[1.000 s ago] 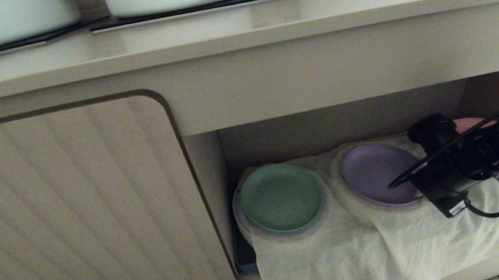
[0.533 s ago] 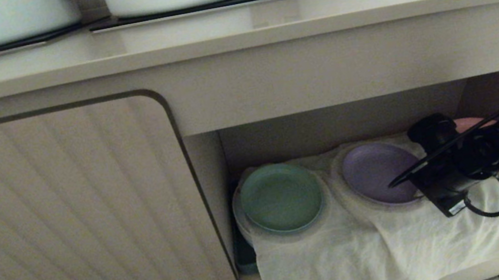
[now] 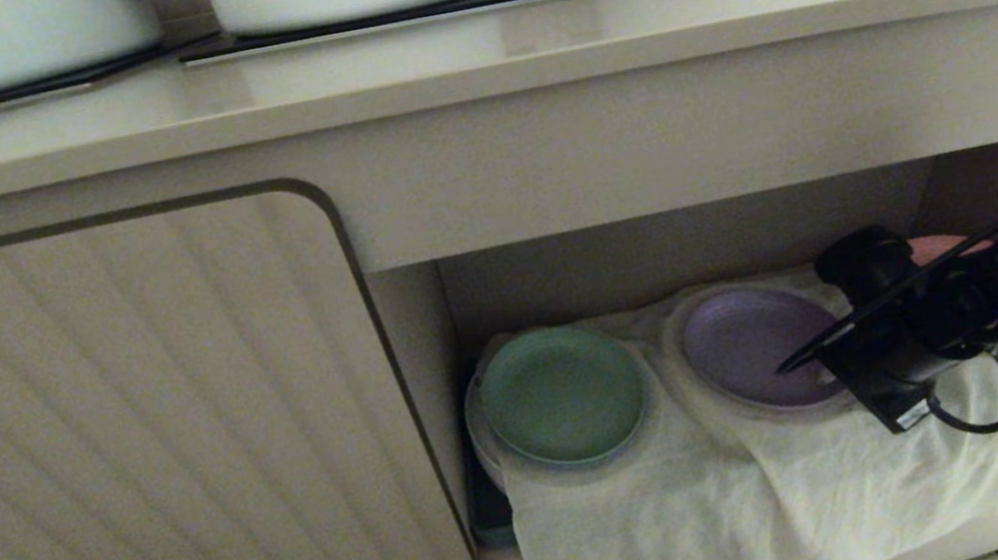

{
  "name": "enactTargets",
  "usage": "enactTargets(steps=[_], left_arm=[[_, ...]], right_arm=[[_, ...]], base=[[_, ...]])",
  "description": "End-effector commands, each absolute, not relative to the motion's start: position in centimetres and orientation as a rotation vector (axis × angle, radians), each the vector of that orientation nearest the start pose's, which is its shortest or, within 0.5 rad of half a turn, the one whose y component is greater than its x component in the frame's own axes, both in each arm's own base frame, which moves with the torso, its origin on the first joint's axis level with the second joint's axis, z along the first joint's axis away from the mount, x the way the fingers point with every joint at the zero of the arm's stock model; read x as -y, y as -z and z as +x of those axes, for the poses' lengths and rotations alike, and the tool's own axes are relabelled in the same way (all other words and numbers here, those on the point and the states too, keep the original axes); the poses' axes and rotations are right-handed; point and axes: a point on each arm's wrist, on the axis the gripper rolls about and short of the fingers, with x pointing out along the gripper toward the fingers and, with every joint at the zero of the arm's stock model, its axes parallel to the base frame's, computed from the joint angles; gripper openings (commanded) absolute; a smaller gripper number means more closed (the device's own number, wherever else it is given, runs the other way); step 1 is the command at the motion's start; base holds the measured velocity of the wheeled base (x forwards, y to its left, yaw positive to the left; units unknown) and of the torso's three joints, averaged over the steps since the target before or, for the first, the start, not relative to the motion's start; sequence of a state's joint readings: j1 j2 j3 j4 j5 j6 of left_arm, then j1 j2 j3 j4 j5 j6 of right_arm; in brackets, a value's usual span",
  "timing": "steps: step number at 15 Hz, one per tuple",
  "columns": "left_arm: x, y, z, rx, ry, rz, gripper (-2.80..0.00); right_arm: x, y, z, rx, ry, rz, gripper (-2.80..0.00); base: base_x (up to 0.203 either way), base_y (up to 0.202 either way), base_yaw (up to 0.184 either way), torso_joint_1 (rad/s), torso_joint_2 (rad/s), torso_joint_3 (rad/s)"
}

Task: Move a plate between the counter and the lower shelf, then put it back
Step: Put the plate in the cupboard

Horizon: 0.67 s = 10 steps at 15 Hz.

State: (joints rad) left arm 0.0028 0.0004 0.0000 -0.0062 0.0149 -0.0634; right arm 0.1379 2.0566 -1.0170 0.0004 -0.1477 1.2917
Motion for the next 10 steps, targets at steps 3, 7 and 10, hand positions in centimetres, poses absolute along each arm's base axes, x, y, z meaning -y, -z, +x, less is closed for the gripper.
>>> enactTargets(steps=[3, 7, 10], left_arm=[[-0.02, -7.62, -2.28, 0.007, -0.020, -0.064, -2.80], [-0.03, -7.62, -2.28, 0.007, -0.018, -0.064, -2.80], [-0.03, -7.61, -2.28, 0.007, -0.018, -0.064, -2.80]], right_arm=[[-4.46, -6.46, 34.18, -0.858, 0.664, 1.025, 0.00], [-4.44, -6.36, 33.98, -0.869, 0.670, 1.021, 0.00], [-4.47, -6.44, 33.82, -0.872, 0.669, 1.019, 0.00]], base=[[0.000, 0.000, 0.000, 0.000, 0.00, 0.000], [0.000, 0.000, 0.000, 0.000, 0.00, 0.000], [0.000, 0.000, 0.000, 0.000, 0.00, 0.000]])
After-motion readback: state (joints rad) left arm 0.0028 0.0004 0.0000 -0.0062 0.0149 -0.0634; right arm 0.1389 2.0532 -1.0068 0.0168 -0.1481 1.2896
